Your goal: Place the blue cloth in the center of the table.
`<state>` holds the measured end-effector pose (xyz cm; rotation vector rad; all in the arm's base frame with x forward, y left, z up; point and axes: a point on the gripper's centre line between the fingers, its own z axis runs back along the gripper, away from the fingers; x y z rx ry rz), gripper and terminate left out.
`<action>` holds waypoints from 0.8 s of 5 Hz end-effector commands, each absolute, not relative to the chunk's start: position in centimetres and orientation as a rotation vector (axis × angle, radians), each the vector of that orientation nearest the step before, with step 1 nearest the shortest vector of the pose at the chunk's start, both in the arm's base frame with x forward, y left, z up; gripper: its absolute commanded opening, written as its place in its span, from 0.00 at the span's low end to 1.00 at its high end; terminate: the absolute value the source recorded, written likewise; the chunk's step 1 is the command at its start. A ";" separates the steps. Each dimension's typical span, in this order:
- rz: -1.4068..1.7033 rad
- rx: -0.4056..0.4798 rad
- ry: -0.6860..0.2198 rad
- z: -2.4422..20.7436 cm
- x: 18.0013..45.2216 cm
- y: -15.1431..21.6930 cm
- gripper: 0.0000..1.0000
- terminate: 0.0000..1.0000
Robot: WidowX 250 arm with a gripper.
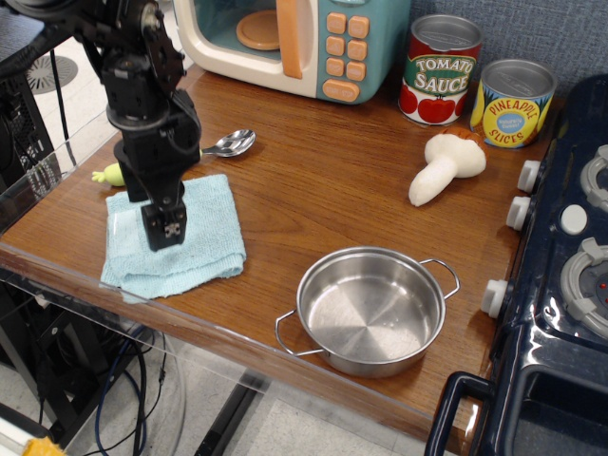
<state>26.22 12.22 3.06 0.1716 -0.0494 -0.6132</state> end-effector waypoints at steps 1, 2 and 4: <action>-0.654 0.124 -0.064 2.3 27.1 11.1 1.00 0.00; -0.673 0.109 -0.082 2.0 28.4 9.7 1.00 0.00; -0.735 0.072 -0.136 2.1 32.1 6.0 1.00 0.00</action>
